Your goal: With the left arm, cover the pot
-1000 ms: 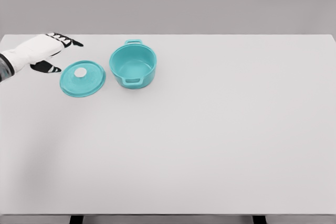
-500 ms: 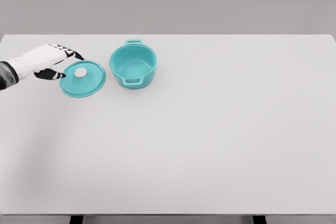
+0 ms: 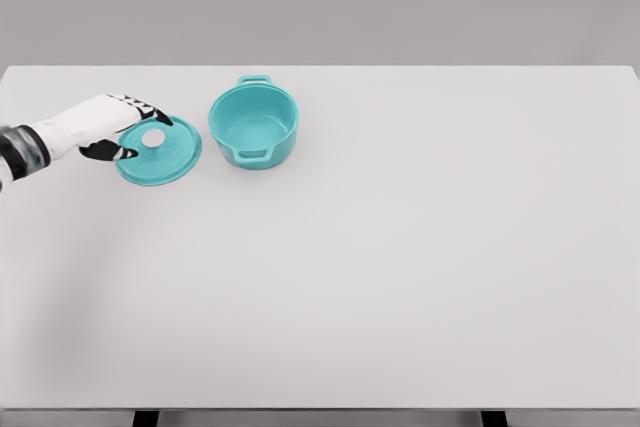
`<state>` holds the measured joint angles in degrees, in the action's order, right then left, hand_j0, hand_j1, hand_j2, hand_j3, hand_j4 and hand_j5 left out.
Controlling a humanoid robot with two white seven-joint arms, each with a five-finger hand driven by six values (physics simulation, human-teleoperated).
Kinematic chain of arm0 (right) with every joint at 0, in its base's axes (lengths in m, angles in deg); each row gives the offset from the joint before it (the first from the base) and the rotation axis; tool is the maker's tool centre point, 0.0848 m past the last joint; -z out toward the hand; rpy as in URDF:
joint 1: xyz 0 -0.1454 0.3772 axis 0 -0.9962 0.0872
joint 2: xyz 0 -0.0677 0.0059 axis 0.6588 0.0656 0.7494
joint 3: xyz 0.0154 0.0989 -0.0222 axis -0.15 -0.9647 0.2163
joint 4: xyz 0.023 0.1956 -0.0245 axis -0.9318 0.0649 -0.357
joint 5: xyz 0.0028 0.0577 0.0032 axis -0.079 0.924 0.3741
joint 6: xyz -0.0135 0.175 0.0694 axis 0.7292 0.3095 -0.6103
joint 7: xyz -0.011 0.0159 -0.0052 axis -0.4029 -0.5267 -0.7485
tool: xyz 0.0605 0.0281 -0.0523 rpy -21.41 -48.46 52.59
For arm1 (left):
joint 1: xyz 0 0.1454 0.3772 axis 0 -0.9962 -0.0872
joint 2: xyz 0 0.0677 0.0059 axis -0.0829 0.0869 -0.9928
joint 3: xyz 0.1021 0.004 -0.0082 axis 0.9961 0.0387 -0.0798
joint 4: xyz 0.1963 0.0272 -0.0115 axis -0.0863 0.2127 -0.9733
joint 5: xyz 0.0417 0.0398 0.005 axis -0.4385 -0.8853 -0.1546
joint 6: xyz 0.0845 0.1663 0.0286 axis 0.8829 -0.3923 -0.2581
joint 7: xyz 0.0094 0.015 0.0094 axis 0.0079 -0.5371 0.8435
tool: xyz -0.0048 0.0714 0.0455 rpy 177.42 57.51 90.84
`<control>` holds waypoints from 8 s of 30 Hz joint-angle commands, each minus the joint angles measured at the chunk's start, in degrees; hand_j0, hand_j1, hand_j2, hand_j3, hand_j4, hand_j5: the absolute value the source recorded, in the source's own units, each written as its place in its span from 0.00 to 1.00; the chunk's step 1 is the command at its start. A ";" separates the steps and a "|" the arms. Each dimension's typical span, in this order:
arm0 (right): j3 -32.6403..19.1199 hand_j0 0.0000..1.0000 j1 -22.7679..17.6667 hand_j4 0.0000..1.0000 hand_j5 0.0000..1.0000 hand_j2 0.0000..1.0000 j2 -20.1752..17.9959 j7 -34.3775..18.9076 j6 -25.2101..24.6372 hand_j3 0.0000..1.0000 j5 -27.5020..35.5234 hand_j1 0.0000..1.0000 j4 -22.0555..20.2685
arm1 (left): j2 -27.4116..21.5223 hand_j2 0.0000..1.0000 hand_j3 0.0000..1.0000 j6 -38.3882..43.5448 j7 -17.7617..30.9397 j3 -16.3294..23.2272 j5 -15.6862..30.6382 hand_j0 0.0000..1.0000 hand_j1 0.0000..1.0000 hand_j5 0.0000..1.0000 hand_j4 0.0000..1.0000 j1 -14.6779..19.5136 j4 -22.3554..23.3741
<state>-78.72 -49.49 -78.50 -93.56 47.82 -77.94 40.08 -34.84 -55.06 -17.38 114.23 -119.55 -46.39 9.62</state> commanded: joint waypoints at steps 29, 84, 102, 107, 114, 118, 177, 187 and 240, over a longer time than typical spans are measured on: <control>0.00 1.00 0.00 1.00 1.00 1.00 0.00 -0.01 0.00 1.00 0.00 1.00 -0.01 | 2.47 0.66 0.66 0.08 -0.03 0.20 0.00 0.66 0.66 0.66 0.66 -0.53 0.34; 0.00 1.00 0.00 1.00 1.00 1.00 0.00 -0.01 0.00 1.00 0.00 1.00 0.08 | -3.86 0.48 0.48 0.08 -0.20 0.11 3.34 0.48 0.48 0.48 0.48 0.70 -11.53; 0.00 1.00 0.00 1.00 1.00 1.00 0.00 -0.01 0.00 1.00 0.00 1.00 -0.01 | -1.49 0.46 0.46 0.08 -0.20 0.20 3.25 0.46 0.46 0.46 0.46 1.23 -14.25; 0.00 1.00 0.00 1.00 1.00 1.00 0.00 -0.01 0.00 1.00 0.00 1.00 0.00 | 0.27 0.47 0.47 0.08 -0.20 0.20 2.98 0.47 0.47 0.47 0.47 1.49 -14.17; 0.00 1.00 0.00 1.00 1.00 1.00 0.00 -0.01 0.00 1.00 0.00 1.00 0.08 | 2.91 0.46 0.46 0.08 -0.20 0.29 2.72 0.46 0.46 0.46 0.46 1.58 -14.17; 0.00 1.00 0.00 1.00 1.00 1.00 0.00 -0.01 0.00 1.00 0.00 1.00 0.00 | 4.75 0.46 0.46 0.08 -0.12 0.29 2.63 0.46 0.46 0.46 0.46 1.93 -13.73; 0.00 1.00 0.00 1.00 1.00 1.00 0.00 -0.01 0.00 1.00 0.00 1.00 -0.01 | 11.43 0.53 0.53 0.08 -0.03 4.77 1.67 0.53 0.53 0.53 0.53 5.80 -5.99; 0.00 1.00 0.00 1.00 1.00 1.00 0.00 -0.01 0.00 1.00 0.00 1.00 -0.01 | 11.52 0.56 0.56 0.08 -0.03 4.77 1.66 0.56 0.56 0.56 0.56 6.24 -4.50; 0.00 1.00 0.00 1.00 1.00 1.00 0.00 -0.01 0.00 1.00 0.00 1.00 0.08 | 11.79 0.74 0.74 0.08 -0.03 4.59 1.75 0.74 0.74 0.74 0.74 6.59 -4.76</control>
<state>-78.72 -49.49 -78.50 -93.56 47.82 -77.94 40.10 -22.89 -55.06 -17.38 118.95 -118.25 -39.80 5.00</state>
